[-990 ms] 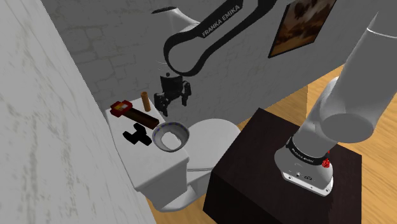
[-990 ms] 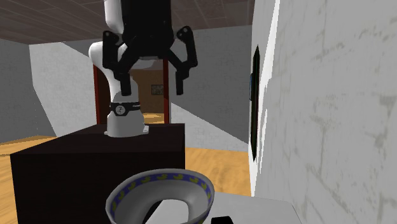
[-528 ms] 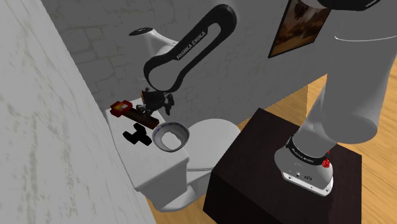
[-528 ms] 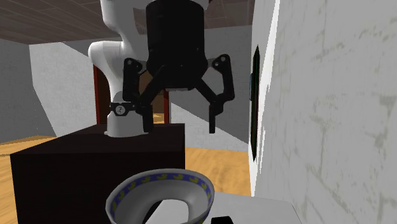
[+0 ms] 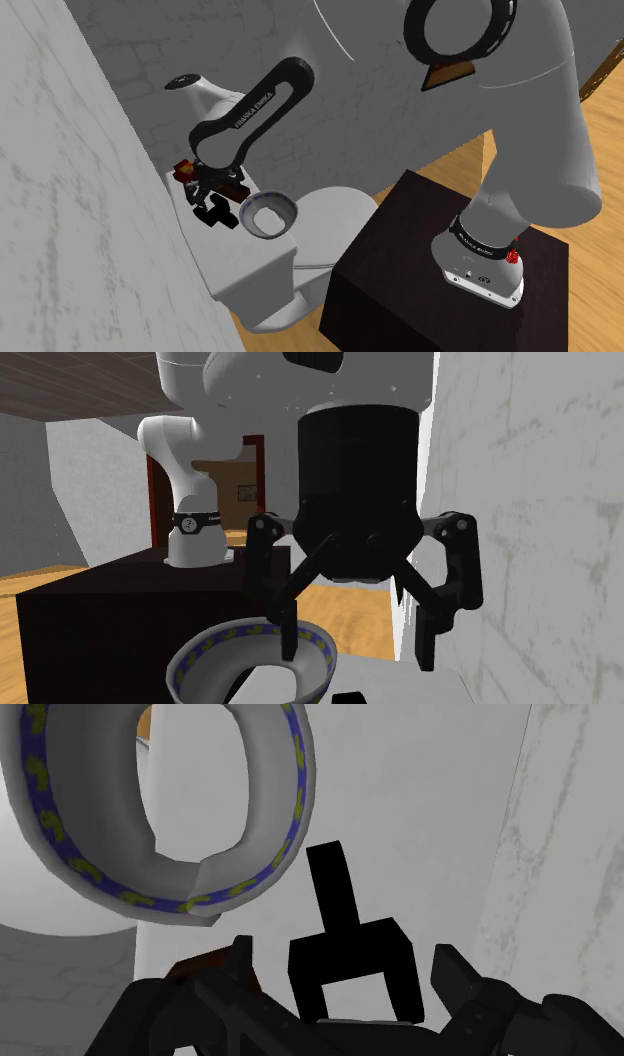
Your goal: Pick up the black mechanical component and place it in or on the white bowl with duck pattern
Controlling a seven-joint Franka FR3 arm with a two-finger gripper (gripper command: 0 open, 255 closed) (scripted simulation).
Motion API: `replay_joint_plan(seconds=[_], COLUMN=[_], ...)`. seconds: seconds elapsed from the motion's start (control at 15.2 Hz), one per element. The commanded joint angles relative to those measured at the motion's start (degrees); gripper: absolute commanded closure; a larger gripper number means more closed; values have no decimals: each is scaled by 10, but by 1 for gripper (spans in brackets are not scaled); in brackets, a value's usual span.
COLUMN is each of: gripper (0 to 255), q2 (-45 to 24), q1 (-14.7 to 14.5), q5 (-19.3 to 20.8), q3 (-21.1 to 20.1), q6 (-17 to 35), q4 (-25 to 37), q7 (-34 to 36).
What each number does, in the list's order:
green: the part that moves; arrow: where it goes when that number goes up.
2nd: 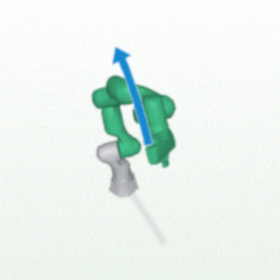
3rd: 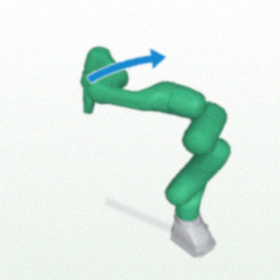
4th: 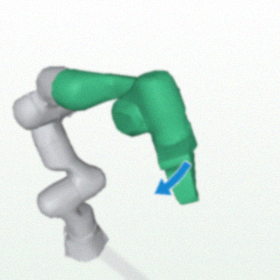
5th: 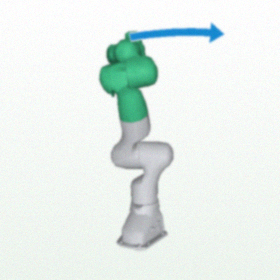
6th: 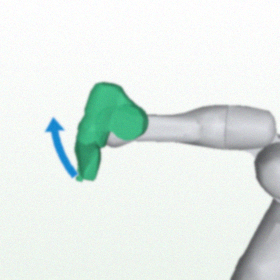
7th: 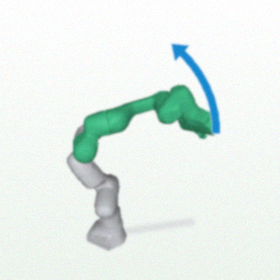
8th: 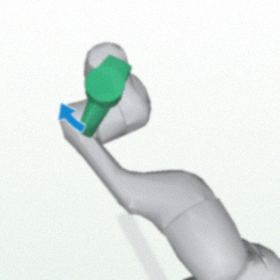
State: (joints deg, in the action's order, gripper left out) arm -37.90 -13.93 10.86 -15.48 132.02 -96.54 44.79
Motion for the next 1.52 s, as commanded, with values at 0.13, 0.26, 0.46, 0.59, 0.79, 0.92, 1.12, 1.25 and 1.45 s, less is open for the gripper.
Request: replay_joint_plan(seconds=[0.13,0.26,0.46,0.59,0.79,0.92,1.12,1.25,1.45], gripper=[0,0,0,0,0,0,255,255,255], q2=[-71,-82,-98,-107,-107,-107,-107,-107,-107], q1=[-22,-24,-27,-28,-28,-28,-28,-28,-28], q5=[12,15,18,20,19,19,19,19,19], q3=[12,14,18,19,19,19,19,19,19], q6=[-4,5,17,24,24,24,24,24,24], q4=[79,81,84,87,87,87,87,86,86], q7=[13,14,16,16,16,16,16,16,16])
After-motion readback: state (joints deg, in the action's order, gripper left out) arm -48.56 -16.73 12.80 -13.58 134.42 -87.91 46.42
